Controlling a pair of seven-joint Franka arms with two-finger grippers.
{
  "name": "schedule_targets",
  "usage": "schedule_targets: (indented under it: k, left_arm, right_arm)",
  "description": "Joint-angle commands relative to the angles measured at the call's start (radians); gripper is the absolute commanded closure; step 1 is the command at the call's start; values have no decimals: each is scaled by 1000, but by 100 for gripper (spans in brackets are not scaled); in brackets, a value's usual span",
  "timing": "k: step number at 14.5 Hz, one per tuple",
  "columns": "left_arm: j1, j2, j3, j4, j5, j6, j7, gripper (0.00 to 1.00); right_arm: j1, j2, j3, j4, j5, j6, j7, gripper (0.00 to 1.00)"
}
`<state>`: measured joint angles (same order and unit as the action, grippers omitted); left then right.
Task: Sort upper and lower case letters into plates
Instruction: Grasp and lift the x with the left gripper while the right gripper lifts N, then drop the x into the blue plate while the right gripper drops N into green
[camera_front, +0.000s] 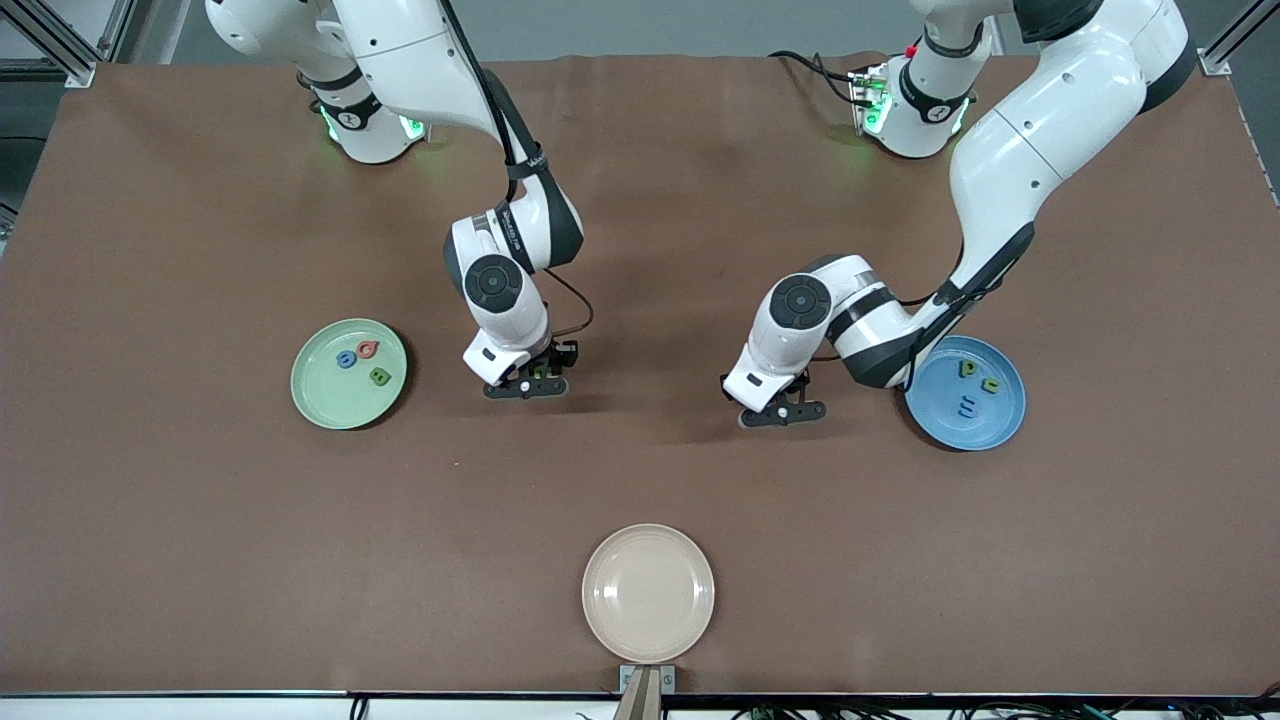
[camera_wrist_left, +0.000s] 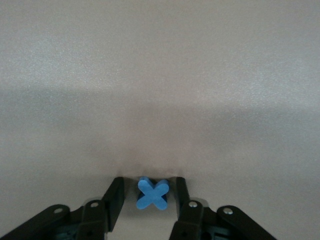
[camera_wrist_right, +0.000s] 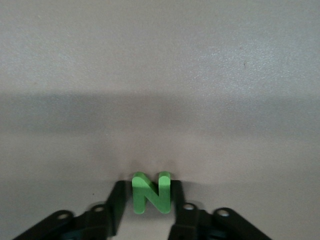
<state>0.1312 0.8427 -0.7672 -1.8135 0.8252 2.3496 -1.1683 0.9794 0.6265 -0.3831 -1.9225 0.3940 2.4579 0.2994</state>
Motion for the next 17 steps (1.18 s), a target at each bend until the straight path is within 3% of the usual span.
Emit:
schedule_targets:
  k: [1,5,10,14,17]
  left_arm:
    - [-13,6,6,3,-12,-9,-8,64]
    - [-10,0,6,-6,-12,-15,-14,82]
    - [54,-72,-26,-9,-12,-127,2,91]
    - [319,-82,-208,-78,-6,-180,135,93]
    - [551,-85,-323,-180,58,-202,251,92]
  right_arm:
    - [7,-4,-8,-16,22,0,11,97]
    - [-25,-57,-60,-16,11,-103,-26,100]
    - [-27,-166,-278,-68,6,-220,-325,100]
    - [-16,-176,-413,-110,-3,-200,-524,100]
    - [-79,-171,-432,-202,9,-58,-684,100]
